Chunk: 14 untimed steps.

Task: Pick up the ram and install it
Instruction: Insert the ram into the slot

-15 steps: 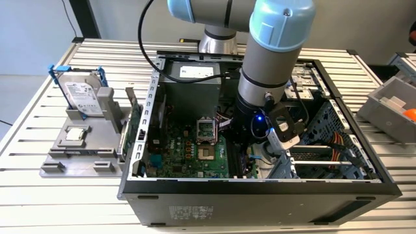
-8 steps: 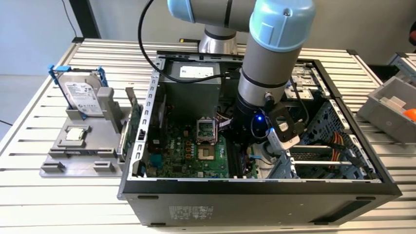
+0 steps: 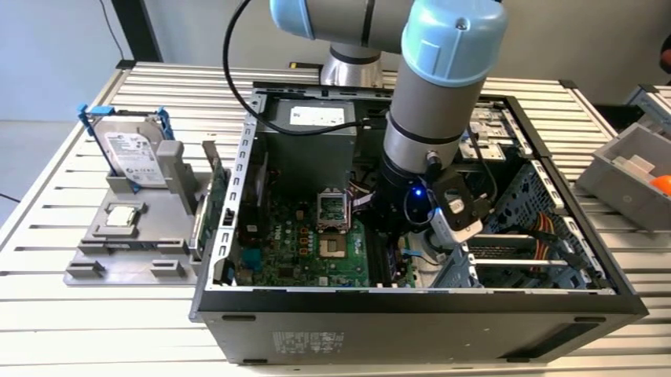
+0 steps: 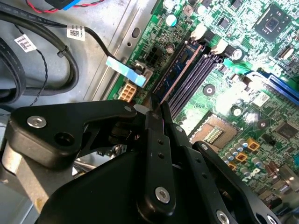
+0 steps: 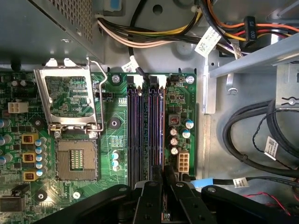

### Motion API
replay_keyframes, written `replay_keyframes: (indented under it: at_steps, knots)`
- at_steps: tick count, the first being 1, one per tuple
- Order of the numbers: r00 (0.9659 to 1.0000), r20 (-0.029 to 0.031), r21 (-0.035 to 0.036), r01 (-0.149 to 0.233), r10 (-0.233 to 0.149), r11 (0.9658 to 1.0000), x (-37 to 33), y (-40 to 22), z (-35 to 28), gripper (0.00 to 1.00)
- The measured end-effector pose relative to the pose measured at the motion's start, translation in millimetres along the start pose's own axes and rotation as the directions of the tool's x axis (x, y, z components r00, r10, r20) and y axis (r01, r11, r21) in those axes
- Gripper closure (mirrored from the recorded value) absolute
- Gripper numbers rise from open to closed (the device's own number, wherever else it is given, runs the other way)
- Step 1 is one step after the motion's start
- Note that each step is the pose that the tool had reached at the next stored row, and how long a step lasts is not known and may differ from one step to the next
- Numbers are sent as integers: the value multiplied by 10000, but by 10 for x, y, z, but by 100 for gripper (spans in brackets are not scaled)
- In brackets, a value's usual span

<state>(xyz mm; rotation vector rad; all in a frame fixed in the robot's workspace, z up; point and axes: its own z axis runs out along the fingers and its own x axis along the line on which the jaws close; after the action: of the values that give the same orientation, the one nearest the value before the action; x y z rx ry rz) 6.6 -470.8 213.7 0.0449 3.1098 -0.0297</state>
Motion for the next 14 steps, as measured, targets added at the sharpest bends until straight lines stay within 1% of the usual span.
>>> replay_keyframes:
  at_steps: [8, 9, 14]
  knots:
    - [10000, -1, 2, 0, 0, 10000, 1, 0, 9, 100]
    - [10000, -1, 7, 0, 0, 10000, 1, -2, 9, 0]
    - [10000, -1, 1, -1, 1, 10000, 1, -1, 11, 0]
